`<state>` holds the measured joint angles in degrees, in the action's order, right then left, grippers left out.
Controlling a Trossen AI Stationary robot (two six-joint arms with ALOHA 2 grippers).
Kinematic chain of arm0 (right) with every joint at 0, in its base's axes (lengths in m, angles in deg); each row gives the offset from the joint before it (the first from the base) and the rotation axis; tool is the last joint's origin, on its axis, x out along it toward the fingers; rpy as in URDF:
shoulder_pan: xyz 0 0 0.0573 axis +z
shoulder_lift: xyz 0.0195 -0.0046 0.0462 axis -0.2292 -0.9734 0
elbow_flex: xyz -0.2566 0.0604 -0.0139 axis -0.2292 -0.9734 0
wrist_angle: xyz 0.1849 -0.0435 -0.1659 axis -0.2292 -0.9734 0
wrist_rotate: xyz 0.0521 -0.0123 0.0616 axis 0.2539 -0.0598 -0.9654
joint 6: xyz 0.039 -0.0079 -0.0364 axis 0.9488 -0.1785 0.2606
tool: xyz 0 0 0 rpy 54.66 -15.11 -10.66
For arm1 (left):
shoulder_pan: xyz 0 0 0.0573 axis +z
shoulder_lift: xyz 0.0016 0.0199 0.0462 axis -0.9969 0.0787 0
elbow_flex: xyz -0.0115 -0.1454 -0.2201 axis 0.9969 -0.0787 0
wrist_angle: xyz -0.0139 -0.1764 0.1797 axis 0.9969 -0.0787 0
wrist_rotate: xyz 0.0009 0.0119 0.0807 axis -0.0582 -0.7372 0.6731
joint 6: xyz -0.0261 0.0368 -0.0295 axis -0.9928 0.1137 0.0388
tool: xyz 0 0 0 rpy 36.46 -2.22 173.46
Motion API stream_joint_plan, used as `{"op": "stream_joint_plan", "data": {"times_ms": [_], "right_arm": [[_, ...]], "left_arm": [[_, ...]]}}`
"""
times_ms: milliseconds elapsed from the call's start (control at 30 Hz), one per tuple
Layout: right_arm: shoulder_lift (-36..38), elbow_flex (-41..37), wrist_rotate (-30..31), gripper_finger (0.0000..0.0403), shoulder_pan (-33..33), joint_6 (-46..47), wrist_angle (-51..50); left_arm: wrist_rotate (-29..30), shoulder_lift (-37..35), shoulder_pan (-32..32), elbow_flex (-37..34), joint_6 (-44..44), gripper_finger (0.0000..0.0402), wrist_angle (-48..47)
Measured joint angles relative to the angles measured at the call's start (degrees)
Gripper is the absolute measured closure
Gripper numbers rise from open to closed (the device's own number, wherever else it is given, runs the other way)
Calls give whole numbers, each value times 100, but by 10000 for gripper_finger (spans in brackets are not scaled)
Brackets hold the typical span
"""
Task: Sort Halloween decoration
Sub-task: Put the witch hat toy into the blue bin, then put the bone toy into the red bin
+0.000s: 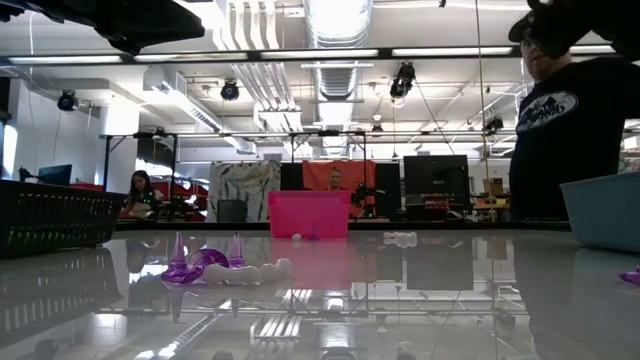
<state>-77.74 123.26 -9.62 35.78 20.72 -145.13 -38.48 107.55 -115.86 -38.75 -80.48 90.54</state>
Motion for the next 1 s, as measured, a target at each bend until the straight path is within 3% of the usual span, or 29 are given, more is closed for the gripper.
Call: {"op": "stream_joint_plan", "data": {"times_ms": [233,433,700,1000], "right_arm": [[-38,-149,88,394,-5,52,-127],[-42,-273,694,394,-5,-1,-29],[-44,-290,833,392,-5,81,128],[-44,-315,896,343,-5,87,125]], "left_arm": [[0,93,7,0,37,294,120],[0,243,9,0,34,294,239],[0,404,11,0,36,294,406],[0,400,11,0,34,294,501]]}}
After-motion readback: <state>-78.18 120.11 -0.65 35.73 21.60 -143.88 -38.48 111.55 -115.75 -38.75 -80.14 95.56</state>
